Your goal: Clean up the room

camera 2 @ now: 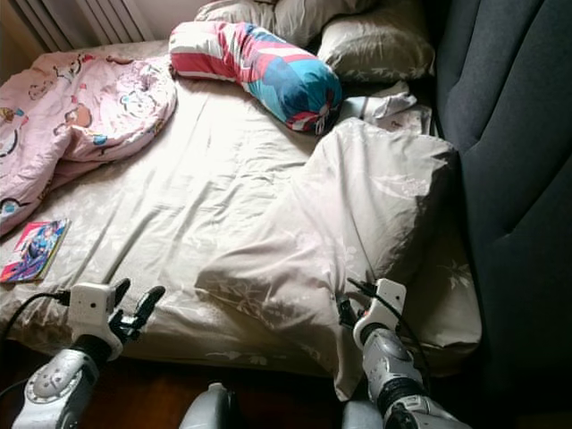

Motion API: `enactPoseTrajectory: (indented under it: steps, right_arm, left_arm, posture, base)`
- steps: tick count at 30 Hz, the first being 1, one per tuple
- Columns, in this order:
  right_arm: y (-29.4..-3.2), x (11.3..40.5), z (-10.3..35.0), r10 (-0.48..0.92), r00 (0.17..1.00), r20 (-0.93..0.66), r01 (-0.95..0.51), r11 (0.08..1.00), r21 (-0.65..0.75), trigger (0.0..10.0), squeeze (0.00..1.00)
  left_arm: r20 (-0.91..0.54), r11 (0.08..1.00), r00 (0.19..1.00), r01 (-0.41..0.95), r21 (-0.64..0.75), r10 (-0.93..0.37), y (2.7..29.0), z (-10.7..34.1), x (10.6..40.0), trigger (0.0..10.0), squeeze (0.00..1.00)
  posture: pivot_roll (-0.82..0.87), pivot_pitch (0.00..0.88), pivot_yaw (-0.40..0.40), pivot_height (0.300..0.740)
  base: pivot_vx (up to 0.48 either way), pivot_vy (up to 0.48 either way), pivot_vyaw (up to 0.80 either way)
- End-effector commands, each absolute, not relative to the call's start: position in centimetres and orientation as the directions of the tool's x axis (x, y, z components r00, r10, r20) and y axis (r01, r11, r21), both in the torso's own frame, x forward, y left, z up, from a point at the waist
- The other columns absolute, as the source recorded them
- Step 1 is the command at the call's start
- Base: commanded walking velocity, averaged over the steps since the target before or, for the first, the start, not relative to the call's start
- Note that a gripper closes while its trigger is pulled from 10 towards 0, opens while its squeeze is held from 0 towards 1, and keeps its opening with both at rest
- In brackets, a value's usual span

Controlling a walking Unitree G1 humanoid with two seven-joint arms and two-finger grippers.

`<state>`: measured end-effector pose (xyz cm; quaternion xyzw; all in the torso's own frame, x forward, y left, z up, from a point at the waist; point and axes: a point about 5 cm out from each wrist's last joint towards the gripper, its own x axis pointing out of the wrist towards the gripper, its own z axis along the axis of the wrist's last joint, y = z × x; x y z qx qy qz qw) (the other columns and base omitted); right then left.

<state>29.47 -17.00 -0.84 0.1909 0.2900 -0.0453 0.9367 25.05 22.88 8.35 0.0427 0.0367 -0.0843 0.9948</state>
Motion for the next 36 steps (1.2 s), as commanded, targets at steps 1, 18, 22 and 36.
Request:
enactPoseTrajectory:
  steps: [1, 18, 22, 36]
  right_arm:
    - [-14.7, 27.1, -3.3, 0.103, 0.746, -0.658, 0.186, 0.916, 0.355, 10.0, 0.00]
    - [-14.4, 26.2, -3.9, 0.103, 0.733, -0.672, 0.164, 0.933, 0.321, 0.0, 0.00]
    - [-14.6, 26.2, -3.9, 0.097, 0.733, -0.674, 0.156, 0.940, 0.304, 0.0, 0.00]
    - [-15.0, 26.2, -3.9, 0.089, 0.741, -0.666, 0.106, 0.964, 0.246, 0.0, 0.00]
  left_arm:
    - [-0.107, 0.981, 0.981, 0.171, 0.088, -0.162, 23.5, 8.3, 24.7, 10.0, 0.00]
    - [-0.093, 0.977, 0.980, 0.185, 0.106, -0.176, 23.2, 9.2, 25.1, 10.0, 0.00]
    - [-0.082, 0.979, 0.981, 0.181, 0.098, -0.173, 23.0, 9.3, 25.3, 10.0, 0.00]
    - [-0.082, 0.981, 0.982, 0.178, 0.074, -0.172, 22.0, 8.5, 25.4, 10.0, 0.00]
  posture:
    - [0.09, 0.250, 0.198, 0.661]
    - [0.09, 0.249, 0.205, 0.661]
    - [0.08, 0.244, 0.199, 0.661]
    - [0.05, 0.212, 0.163, 0.661]
  base:
    - [0.000, 0.000, 0.00]
    - [0.000, 0.000, 0.00]
    - [0.000, 0.000, 0.00]
    - [0.000, 0.000, 0.00]
